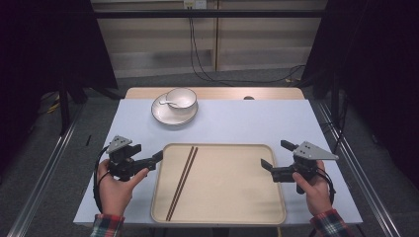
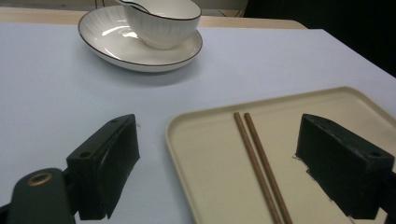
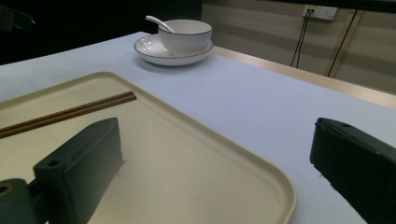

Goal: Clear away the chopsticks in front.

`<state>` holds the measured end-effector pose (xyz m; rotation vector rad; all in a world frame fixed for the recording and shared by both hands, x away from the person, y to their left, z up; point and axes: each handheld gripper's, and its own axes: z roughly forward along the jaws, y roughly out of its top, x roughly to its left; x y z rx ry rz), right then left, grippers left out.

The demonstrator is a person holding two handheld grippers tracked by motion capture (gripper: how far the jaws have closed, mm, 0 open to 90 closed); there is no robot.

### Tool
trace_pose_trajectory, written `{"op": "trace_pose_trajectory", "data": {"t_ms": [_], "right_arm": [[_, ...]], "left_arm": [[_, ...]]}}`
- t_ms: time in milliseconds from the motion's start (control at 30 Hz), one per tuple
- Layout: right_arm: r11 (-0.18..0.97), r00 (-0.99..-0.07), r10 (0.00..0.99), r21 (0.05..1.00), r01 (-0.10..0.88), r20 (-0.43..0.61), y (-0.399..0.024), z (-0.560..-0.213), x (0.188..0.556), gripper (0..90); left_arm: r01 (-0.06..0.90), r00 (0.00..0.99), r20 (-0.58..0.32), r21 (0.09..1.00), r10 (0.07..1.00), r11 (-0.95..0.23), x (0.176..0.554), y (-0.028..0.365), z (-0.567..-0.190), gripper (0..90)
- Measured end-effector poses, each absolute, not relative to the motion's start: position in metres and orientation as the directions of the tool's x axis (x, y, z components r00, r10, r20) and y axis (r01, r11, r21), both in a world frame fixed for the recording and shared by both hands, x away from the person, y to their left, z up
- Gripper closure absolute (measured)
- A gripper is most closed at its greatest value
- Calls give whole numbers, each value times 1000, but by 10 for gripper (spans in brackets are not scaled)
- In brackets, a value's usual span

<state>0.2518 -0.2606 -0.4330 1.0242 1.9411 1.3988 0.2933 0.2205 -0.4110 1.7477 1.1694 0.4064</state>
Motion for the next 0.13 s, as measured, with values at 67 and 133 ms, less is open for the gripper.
{"op": "trace_pose_trajectory", "data": {"t_ms": [67,133], "right_arm": [[185,-571,821,945,271,3,-260,-434,251,11],[190,-575,818,942,276,3,-259,-434,251,11]], "left_arm": [[522,479,-230,850,847,-64,294,223,-414,109],[517,477,-232,854,848,-57,294,225,-417,98]]}}
